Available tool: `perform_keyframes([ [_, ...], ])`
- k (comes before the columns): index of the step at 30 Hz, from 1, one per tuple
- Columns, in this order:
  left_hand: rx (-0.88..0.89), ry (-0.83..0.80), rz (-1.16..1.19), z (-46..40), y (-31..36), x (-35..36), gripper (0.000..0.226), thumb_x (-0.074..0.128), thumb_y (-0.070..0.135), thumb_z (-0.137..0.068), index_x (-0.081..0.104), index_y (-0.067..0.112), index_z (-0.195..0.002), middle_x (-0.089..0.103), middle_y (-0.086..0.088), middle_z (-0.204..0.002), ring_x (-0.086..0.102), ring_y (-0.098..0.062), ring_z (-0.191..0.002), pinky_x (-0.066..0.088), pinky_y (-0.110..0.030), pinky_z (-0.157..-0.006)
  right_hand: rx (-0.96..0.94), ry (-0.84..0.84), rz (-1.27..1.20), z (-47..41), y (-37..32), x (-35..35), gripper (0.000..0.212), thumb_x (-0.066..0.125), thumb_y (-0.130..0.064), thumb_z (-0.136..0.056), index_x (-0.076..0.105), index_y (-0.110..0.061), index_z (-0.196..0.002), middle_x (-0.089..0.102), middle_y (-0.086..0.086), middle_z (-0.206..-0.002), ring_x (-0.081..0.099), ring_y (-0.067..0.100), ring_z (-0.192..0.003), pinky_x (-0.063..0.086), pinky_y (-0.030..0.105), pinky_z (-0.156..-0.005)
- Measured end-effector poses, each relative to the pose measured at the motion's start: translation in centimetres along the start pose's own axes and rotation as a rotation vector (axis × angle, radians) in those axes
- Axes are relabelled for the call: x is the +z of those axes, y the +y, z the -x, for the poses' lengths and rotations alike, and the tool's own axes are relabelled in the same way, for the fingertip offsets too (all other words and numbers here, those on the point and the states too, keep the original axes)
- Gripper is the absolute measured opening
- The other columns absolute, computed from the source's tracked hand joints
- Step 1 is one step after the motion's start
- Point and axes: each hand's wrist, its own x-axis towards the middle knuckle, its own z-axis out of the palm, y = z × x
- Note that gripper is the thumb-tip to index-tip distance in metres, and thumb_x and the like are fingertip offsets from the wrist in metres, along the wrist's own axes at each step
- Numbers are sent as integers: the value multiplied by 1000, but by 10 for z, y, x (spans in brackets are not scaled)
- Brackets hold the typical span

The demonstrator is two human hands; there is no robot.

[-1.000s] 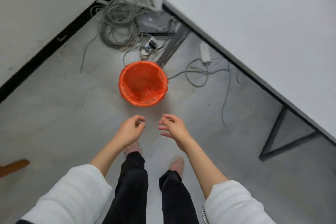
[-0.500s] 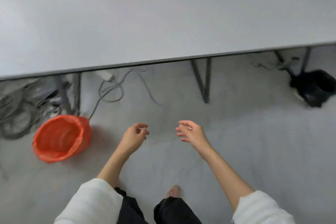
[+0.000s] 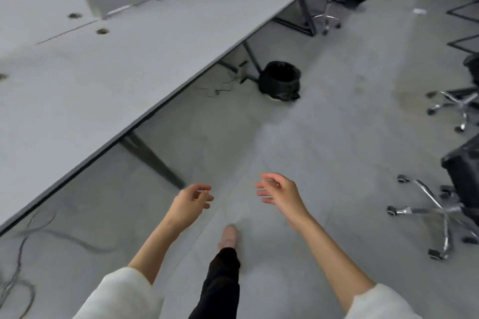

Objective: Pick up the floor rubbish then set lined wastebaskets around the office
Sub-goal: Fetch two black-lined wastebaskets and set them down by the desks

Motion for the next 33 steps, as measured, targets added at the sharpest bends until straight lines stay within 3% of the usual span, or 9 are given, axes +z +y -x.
perform_keyframes([
  [8,95,-168,-30,-204,175,70,25,41,11,-96,58,11,-115,67,-5,-98,63,-23,-86,49,-30,-79,-16,193,-33,-168,-86,-136,12,50,-17,-96,59,-13,-103,66,5,-89,64,20,-77,50,24,-69],
  [14,201,-340,-127,-327,327,135,20,40,17,-97,57,22,-107,67,5,-95,65,-18,-87,50,-33,-88,-1,353,-131,-271,-139,-252,18,52,-12,-94,59,-14,-110,68,3,-93,65,21,-82,52,31,-79],
  [18,232,-386,-183,-411,408,186,21,38,16,-98,57,21,-107,67,2,-96,64,-16,-86,50,-35,-89,29,440,-209,-353,-158,-326,18,51,-11,-95,59,-11,-110,67,5,-91,64,22,-81,53,34,-81],
  [29,212,-344,-184,-652,630,298,21,40,16,-98,56,18,-112,67,2,-95,64,-21,-93,49,-26,-80,13,370,-182,-631,-263,-524,13,53,-15,-94,59,-15,-105,66,8,-97,63,20,-79,50,27,-73],
  [31,189,-346,-175,-662,651,302,21,40,16,-99,56,17,-112,67,0,-97,63,-21,-94,50,-27,-81,18,345,-154,-650,-278,-538,14,53,-15,-94,59,-16,-106,66,8,-98,63,19,-80,50,26,-73],
  [32,180,-310,-163,-745,703,329,21,40,17,-99,56,17,-112,67,-1,-98,64,-22,-93,50,-28,-82,15,314,-129,-743,-308,-586,14,54,-16,-94,59,-16,-107,66,7,-99,63,19,-81,51,26,-74],
  [33,148,-303,-129,-760,713,334,21,40,18,-99,56,17,-112,67,-1,-99,64,-22,-93,50,-30,-84,35,292,-123,-759,-312,-597,15,54,-17,-94,59,-17,-107,67,7,-100,64,18,-81,51,26,-74],
])
